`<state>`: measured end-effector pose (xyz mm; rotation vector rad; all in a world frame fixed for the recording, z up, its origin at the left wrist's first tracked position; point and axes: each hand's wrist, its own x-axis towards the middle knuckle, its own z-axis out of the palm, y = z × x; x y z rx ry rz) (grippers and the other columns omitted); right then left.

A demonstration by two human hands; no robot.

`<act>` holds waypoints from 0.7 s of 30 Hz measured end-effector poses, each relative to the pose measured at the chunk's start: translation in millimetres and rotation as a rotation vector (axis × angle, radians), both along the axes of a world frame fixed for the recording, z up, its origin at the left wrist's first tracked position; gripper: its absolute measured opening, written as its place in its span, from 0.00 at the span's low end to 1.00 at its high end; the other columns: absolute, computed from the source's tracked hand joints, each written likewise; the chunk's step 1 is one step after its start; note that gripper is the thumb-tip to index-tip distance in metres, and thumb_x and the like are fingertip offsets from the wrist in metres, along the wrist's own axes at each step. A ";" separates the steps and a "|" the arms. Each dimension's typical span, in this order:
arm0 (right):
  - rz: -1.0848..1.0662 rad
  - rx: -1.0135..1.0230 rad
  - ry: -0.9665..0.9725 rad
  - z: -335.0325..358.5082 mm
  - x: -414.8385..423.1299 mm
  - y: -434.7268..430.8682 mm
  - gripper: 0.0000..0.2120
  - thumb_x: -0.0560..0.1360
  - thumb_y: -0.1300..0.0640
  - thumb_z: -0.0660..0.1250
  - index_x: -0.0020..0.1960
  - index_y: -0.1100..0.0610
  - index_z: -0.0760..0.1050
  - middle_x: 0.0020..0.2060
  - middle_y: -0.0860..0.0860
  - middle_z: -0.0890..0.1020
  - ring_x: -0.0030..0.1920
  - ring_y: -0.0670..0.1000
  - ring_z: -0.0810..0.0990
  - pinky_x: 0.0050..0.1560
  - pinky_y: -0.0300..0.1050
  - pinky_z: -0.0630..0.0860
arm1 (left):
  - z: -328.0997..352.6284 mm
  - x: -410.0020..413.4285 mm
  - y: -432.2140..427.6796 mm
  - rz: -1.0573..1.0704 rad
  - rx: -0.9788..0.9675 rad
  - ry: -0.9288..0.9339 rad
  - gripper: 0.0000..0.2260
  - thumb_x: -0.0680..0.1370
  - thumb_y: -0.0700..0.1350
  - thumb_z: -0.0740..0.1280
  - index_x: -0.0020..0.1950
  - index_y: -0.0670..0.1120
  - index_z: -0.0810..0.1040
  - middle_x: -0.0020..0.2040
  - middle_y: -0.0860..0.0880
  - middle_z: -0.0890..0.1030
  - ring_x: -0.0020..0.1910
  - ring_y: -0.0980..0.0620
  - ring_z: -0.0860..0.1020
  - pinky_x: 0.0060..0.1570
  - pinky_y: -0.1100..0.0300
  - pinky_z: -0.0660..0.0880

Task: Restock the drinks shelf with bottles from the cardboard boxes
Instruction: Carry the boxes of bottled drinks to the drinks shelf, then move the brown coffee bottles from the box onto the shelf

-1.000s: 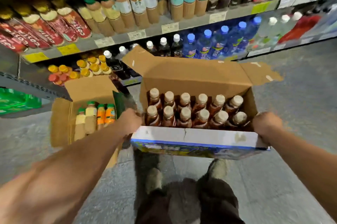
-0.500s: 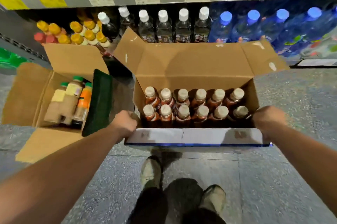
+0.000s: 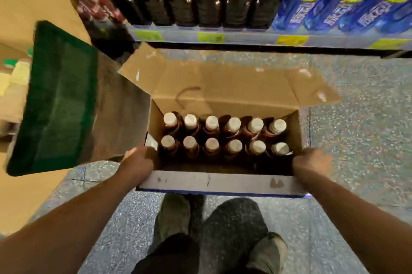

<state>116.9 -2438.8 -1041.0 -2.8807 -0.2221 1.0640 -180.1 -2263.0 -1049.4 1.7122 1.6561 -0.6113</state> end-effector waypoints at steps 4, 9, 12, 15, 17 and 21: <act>-0.025 -0.009 -0.031 -14.7 -10.2 -5.0 0.11 0.72 0.68 0.63 0.51 0.69 0.80 0.48 0.69 0.81 0.52 0.67 0.79 0.54 0.55 0.75 | -14.1 -9.7 -9.8 0.059 0.019 -0.074 0.10 0.79 0.41 0.61 0.47 0.40 0.81 0.46 0.40 0.80 0.45 0.44 0.76 0.42 0.56 0.69; 0.031 0.000 -0.037 -16.3 -10.3 -0.7 0.11 0.72 0.67 0.61 0.49 0.67 0.79 0.47 0.67 0.81 0.51 0.66 0.79 0.50 0.52 0.74 | -13.9 -8.2 -5.0 0.081 0.030 -0.101 0.10 0.79 0.44 0.61 0.48 0.42 0.81 0.46 0.40 0.81 0.48 0.41 0.78 0.45 0.53 0.72; 0.048 0.020 -0.052 -21.1 -5.7 10.0 0.11 0.72 0.67 0.61 0.50 0.67 0.79 0.49 0.68 0.80 0.53 0.66 0.78 0.51 0.52 0.74 | -8.9 -0.5 9.5 0.020 0.060 -0.072 0.19 0.71 0.51 0.57 0.50 0.44 0.82 0.48 0.37 0.81 0.50 0.37 0.78 0.47 0.52 0.73; 0.074 0.043 -0.083 -26.2 -0.6 23.4 0.11 0.73 0.66 0.61 0.51 0.66 0.79 0.51 0.67 0.80 0.54 0.66 0.78 0.53 0.51 0.74 | -8.2 5.1 21.5 0.017 0.087 -0.015 0.21 0.71 0.52 0.57 0.55 0.44 0.81 0.53 0.36 0.80 0.54 0.37 0.77 0.50 0.53 0.73; 0.106 0.062 -0.090 -30.7 0.5 31.5 0.11 0.73 0.67 0.61 0.52 0.68 0.79 0.51 0.68 0.80 0.54 0.66 0.78 0.54 0.53 0.74 | -15.3 4.7 26.4 0.064 0.098 -0.023 0.13 0.76 0.45 0.60 0.56 0.44 0.80 0.55 0.37 0.79 0.56 0.37 0.75 0.51 0.53 0.73; 0.068 0.058 -0.107 -37.1 0.6 32.5 0.12 0.73 0.68 0.61 0.53 0.69 0.79 0.50 0.69 0.80 0.54 0.67 0.78 0.57 0.56 0.74 | -26.5 1.3 23.4 0.065 0.113 -0.036 0.13 0.77 0.40 0.61 0.59 0.44 0.79 0.56 0.38 0.79 0.56 0.37 0.75 0.50 0.53 0.71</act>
